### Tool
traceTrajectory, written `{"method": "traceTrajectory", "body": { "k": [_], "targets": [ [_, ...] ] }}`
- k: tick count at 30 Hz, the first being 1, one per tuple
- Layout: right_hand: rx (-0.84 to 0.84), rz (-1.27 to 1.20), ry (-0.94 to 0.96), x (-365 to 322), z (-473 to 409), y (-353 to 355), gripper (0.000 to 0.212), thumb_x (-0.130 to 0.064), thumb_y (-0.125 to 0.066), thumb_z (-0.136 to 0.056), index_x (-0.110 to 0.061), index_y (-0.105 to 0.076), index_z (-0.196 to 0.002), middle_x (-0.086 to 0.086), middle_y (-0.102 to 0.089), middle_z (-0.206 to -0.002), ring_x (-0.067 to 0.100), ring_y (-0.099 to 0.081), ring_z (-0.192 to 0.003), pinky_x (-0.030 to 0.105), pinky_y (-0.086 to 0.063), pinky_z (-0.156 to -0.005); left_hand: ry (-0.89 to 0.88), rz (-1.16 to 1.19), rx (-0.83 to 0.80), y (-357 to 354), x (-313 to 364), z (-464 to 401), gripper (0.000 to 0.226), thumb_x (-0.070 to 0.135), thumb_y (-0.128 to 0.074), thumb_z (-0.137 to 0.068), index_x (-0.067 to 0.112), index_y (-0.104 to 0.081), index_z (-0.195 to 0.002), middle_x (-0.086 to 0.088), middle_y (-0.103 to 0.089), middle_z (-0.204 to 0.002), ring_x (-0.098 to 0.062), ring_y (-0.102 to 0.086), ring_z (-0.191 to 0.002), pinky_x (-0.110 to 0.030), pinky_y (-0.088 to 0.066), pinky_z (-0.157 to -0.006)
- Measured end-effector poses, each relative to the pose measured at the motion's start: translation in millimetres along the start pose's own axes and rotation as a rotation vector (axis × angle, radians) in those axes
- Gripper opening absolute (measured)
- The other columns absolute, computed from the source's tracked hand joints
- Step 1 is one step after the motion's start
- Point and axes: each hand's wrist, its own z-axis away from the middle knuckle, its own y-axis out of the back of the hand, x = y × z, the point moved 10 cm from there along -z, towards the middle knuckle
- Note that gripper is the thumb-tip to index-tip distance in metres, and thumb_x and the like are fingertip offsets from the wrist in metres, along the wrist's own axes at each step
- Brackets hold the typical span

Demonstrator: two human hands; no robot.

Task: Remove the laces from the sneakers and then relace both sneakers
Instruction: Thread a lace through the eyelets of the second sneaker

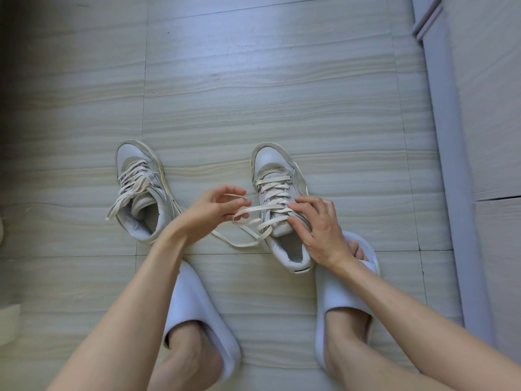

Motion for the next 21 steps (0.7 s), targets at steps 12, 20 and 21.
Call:
{"method": "traceTrajectory", "body": {
  "k": [12, 20, 21],
  "targets": [
    [-0.014, -0.010, -0.011, -2.0, -0.4, 0.0, 0.029, -0.029, -0.057, -0.087, -0.017, -0.067, -0.111, 0.005, -0.058, -0.118, 0.031, -0.046, -0.106, 0.017, -0.026, -0.091, -0.071, 0.561, 0.038, -2.2, -36.7, 7.6, 0.012, 0.018, -0.055, -0.081, 0.007, -0.058, -0.080, -0.007, -0.063, -0.074, -0.018, -0.068, -0.080, -0.029, -0.055, -0.084],
    [-0.013, -0.008, -0.002, -3.7, -0.1, 1.0, 0.027, -0.027, -0.059, -0.087, -0.017, -0.067, -0.110, 0.005, -0.059, -0.118, 0.031, -0.047, -0.105, 0.020, -0.028, -0.092, -0.169, -0.036, 0.254, 16.7, 8.2, 3.5, 0.017, 0.002, -0.052, -0.092, 0.014, -0.061, -0.084, 0.000, -0.048, -0.065, -0.003, -0.045, -0.048, -0.014, -0.037, -0.045],
    [-0.016, -0.014, -0.007, -3.4, -0.4, 0.9, 0.025, -0.025, -0.061, -0.087, -0.017, -0.067, -0.111, 0.005, -0.058, -0.118, 0.031, -0.047, -0.106, 0.020, -0.028, -0.092, -0.184, -0.131, 0.292, 23.2, 16.9, 5.0, 0.017, 0.002, -0.054, -0.092, 0.015, -0.061, -0.082, -0.001, -0.050, -0.065, -0.002, -0.047, -0.048, -0.014, -0.039, -0.046]
  ]
}}
